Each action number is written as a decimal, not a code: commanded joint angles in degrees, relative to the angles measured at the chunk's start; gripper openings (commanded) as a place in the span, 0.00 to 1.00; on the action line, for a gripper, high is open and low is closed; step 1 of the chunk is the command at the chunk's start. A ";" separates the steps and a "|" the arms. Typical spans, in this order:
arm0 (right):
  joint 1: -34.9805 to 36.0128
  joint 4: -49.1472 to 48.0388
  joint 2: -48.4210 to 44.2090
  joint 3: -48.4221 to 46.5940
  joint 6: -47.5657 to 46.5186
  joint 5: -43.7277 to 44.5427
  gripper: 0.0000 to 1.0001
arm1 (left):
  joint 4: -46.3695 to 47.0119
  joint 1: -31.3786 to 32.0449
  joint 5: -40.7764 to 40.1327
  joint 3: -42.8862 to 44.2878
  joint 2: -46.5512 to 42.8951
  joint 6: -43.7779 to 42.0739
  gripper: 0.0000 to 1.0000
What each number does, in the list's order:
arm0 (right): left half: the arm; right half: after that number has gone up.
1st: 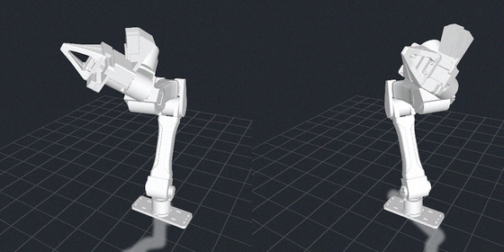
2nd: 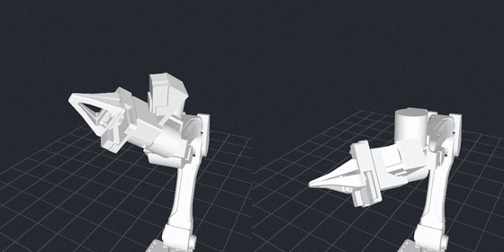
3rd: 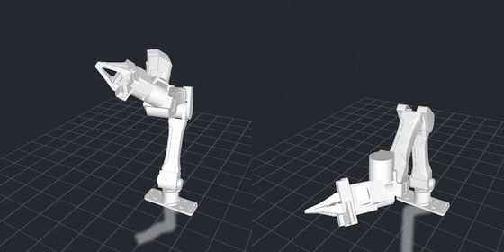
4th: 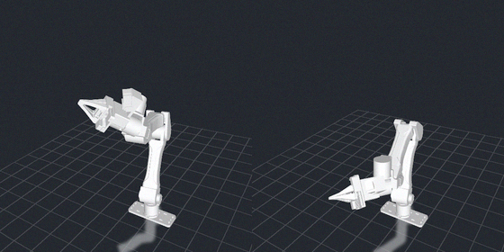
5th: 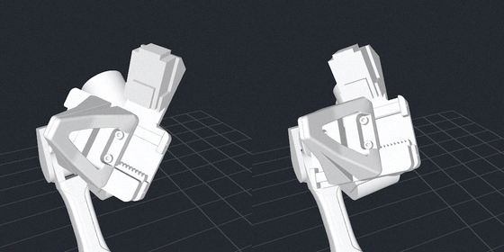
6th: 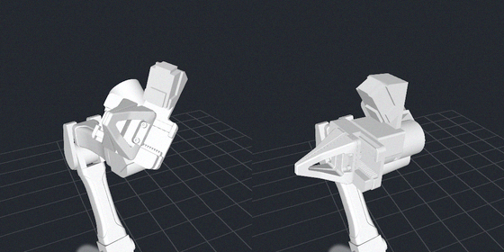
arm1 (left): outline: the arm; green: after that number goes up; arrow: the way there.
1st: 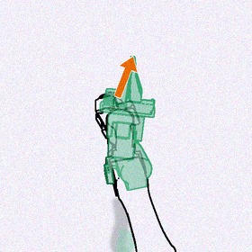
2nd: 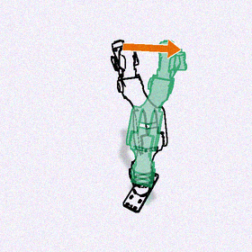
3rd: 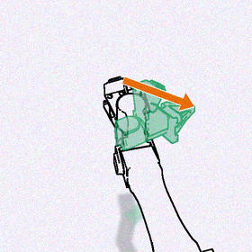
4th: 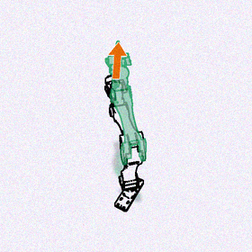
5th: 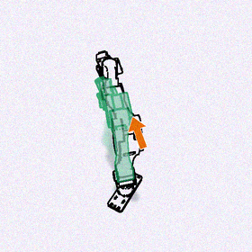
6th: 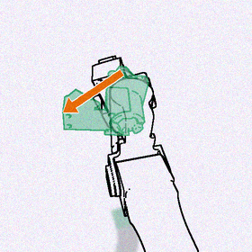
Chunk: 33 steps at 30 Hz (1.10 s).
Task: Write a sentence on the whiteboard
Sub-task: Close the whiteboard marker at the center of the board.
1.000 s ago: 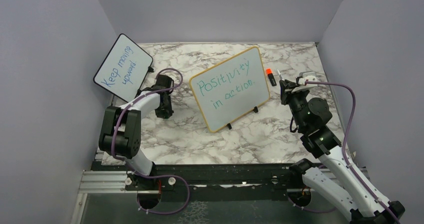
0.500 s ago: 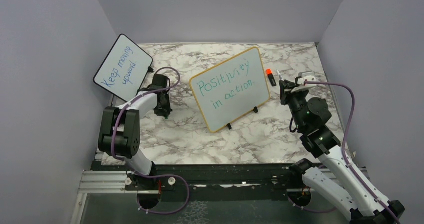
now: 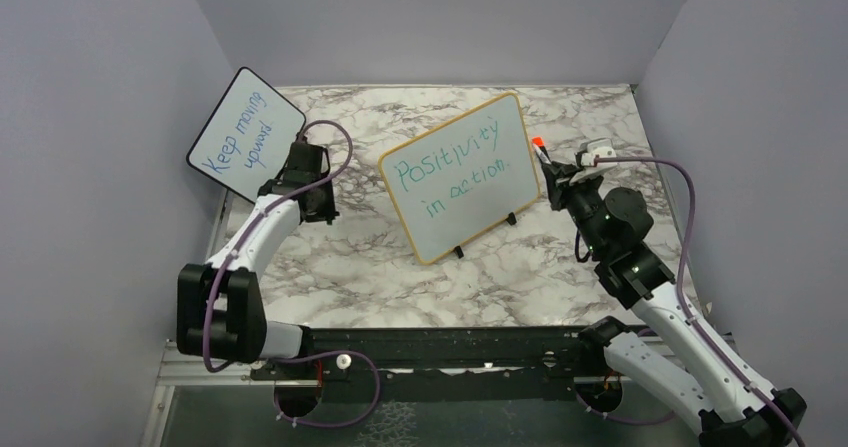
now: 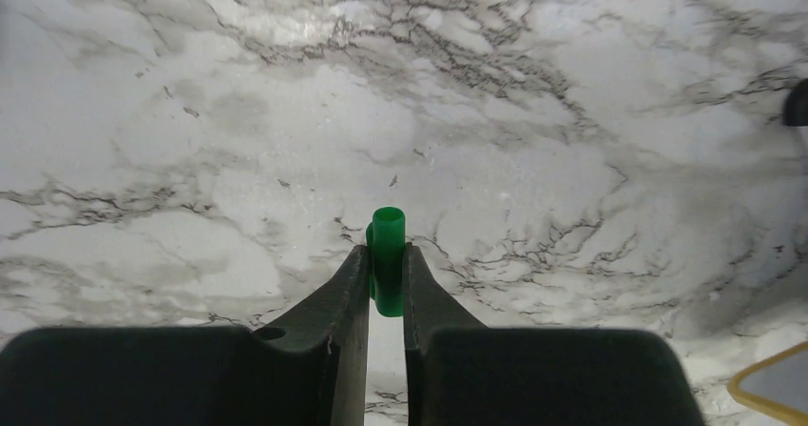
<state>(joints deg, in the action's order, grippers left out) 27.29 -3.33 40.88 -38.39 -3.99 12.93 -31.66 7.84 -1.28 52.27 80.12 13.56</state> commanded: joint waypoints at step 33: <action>-0.17 12.45 18.03 -22.61 1.36 -54.67 0.00 | 6.26 26.86 14.66 11.80 -27.77 -56.36 0.00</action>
<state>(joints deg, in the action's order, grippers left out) 27.29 7.29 57.63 -59.11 -3.29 -33.98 -26.13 32.95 8.54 62.26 53.21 -33.17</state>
